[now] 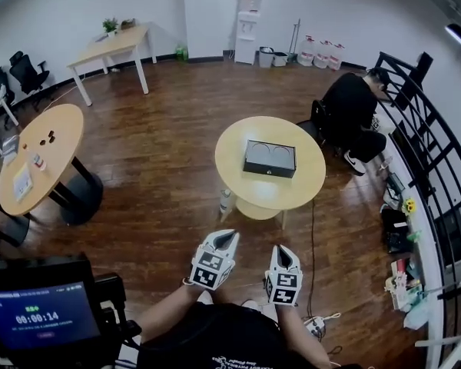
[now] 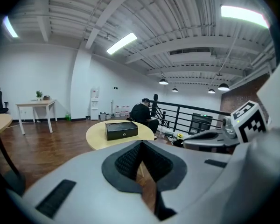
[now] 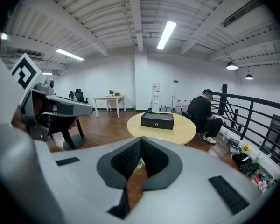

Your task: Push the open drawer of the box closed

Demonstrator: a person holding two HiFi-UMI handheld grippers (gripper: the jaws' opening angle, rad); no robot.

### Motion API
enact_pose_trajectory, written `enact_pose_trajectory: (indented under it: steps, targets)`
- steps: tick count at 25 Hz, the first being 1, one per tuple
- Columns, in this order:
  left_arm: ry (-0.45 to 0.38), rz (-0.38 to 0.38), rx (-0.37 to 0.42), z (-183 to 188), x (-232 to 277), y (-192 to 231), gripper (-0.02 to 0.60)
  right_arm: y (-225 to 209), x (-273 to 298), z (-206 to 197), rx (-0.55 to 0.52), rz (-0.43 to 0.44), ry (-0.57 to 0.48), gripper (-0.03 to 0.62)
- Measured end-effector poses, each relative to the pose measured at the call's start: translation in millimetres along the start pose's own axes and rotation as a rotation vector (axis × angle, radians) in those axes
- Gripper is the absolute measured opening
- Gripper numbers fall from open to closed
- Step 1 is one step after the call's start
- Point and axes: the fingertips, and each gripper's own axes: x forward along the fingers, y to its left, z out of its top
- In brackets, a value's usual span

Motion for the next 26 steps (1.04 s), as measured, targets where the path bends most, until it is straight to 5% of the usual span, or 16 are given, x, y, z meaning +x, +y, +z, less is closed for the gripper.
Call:
enact_pose_trajectory:
  steps: [15, 26]
  targets:
    - [-0.087, 0.110, 0.003, 13.1, -23.0, 22.8, 0.000, 30.1, 11.1, 17.5, -0.084, 0.070, -0.066, 0.005]
    - [-0.046, 0.096, 0.005, 0.7, -25.3, 19.0, 0.000, 22.6, 0.4, 15.9, -0.058, 0.028, -0.071, 0.005]
